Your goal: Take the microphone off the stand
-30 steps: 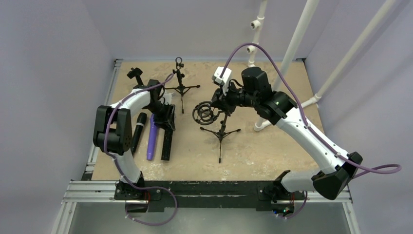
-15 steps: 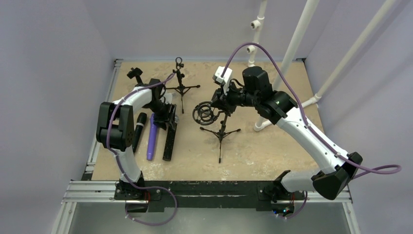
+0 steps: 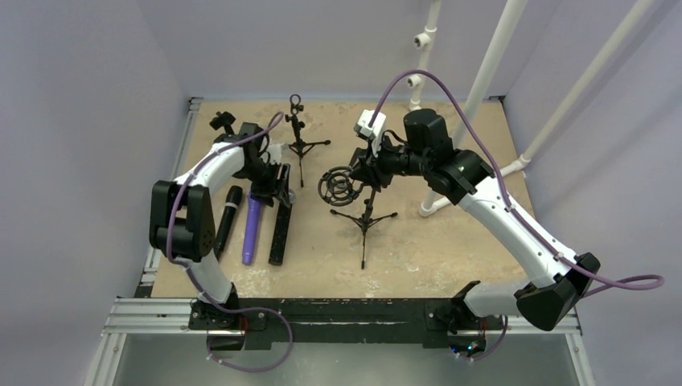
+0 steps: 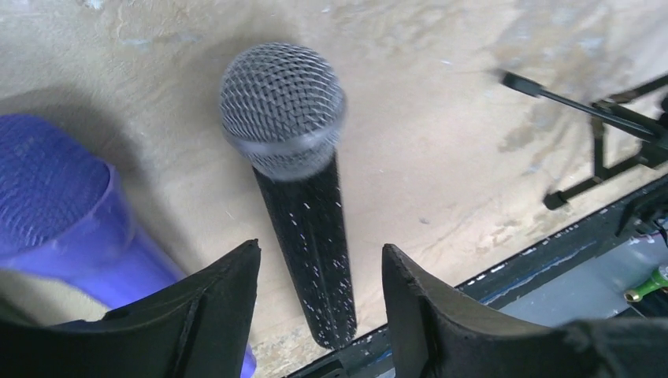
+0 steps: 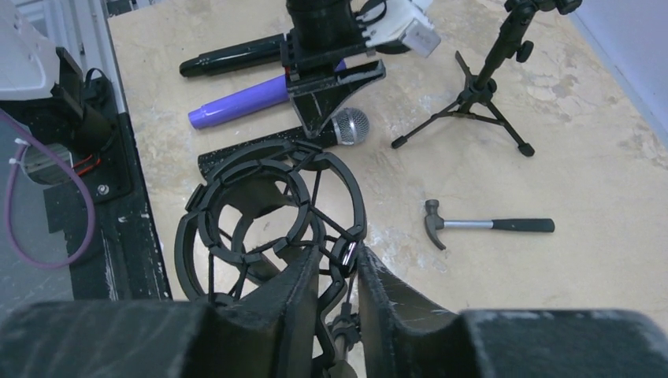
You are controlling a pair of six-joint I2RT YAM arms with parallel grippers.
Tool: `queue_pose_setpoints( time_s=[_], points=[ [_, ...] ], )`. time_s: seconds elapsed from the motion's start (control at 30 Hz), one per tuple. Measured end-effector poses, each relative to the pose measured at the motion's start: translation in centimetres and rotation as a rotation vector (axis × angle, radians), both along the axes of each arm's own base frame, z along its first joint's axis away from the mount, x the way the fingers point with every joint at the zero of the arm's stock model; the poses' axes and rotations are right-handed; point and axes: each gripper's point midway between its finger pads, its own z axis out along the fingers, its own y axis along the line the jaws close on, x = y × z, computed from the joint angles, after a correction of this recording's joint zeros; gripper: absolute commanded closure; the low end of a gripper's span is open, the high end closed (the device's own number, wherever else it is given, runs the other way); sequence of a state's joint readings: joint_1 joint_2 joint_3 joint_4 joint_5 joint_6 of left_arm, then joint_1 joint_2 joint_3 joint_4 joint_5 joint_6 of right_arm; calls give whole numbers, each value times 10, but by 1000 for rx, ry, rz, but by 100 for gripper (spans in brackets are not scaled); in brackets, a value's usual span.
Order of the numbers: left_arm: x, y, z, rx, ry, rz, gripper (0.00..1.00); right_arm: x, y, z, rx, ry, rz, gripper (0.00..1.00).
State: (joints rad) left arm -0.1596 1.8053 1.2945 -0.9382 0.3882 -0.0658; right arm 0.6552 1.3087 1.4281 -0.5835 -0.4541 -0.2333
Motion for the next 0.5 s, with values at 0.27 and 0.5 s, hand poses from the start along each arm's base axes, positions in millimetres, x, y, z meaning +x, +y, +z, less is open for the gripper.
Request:
queue_pose_setpoints(
  time_s=[0.27,0.5],
  points=[
    [0,-12,87,-115,-278,-54,41,-13,-4,1,-9,55,31,43],
    [-15,-17,152,-188,-553,-157,41,-18,-3,33,11,44,54,36]
  ],
)
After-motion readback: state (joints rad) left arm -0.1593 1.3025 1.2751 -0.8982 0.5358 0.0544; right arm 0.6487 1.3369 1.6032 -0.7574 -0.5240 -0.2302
